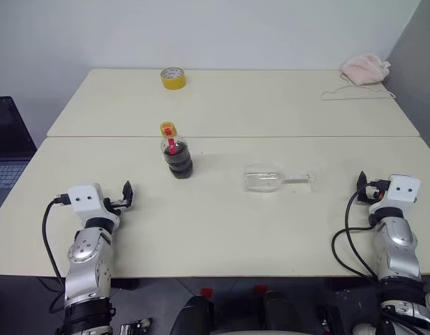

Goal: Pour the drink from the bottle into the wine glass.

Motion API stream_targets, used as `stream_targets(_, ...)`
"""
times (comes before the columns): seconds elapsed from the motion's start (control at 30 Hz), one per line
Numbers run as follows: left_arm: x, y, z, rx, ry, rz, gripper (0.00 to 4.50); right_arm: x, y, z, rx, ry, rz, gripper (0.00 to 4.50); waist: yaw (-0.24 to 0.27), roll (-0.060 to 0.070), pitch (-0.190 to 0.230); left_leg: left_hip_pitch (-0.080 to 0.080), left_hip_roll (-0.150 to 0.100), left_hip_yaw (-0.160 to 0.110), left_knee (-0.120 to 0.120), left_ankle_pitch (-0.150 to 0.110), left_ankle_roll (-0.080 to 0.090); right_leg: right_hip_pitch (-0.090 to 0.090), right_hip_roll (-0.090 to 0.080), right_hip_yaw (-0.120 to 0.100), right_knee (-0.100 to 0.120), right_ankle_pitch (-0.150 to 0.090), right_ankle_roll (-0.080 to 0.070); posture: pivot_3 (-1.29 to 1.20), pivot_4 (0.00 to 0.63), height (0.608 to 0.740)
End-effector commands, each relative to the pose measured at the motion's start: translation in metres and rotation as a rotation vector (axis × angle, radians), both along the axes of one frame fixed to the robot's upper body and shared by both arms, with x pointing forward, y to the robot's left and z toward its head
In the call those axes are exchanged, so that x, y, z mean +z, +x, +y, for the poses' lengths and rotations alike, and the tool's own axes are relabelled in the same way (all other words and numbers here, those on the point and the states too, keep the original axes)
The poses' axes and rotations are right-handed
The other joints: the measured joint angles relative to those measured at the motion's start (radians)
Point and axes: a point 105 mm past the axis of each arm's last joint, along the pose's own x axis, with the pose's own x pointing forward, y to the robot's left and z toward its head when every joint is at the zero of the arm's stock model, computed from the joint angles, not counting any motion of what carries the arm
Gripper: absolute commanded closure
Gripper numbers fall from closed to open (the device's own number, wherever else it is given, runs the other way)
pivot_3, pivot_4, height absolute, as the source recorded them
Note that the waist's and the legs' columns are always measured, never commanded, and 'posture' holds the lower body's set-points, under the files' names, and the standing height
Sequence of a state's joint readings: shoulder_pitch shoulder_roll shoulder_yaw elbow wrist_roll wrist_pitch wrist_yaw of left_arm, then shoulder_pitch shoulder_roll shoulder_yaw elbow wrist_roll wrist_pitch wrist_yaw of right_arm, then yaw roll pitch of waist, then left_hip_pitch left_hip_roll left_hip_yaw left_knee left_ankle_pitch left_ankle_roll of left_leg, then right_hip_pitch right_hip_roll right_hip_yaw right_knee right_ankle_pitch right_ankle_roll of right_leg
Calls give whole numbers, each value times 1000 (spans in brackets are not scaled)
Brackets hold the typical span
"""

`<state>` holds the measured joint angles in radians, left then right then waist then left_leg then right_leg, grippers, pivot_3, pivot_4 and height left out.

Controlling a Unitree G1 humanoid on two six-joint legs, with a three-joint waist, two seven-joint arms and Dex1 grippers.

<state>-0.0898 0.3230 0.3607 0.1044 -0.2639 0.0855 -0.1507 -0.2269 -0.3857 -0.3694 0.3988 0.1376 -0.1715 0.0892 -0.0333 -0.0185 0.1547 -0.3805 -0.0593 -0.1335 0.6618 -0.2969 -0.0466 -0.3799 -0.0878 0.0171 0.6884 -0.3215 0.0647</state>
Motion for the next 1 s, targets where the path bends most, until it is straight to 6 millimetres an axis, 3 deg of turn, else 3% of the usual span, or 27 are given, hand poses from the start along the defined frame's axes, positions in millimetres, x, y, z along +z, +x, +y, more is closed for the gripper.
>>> stream_targets(0.03, 15, -3, 1, 0, 43, -62, 24, 17, 3, 2, 21, -30, -59, 0, 0, 0, 0, 0, 0, 0, 0, 0, 0, 0, 0, 0, 0, 0, 0, 0, 150, 740)
stream_targets(0.4, 17, -6, 8, 20, 68, -71, 24, 17, 4, 7, 45, -29, -61, 0, 0, 0, 0, 0, 0, 0, 0, 0, 0, 0, 0, 0, 0, 0, 0, 0, 150, 740)
stream_targets(0.63, 5, -4, 8, 15, 45, 1, 24, 19, 4, 10, 54, -31, -70, 0, 0, 0, 0, 0, 0, 0, 0, 0, 0, 0, 0, 0, 0, 0, 0, 0, 150, 740)
stream_targets(0.73, 9, 0, -1, -57, -29, -19, 24, 22, 3, 12, 57, -36, -82, 0, 0, 0, 0, 0, 0, 0, 0, 0, 0, 0, 0, 0, 0, 0, 0, 0, 150, 740)
stream_targets(1.0, 25, 8, -28, -235, 63, -33, 24, 41, -2, 16, 111, -37, -140, 0, 0, 0, 0, 0, 0, 0, 0, 0, 0, 0, 0, 0, 0, 0, 0, 0, 150, 740)
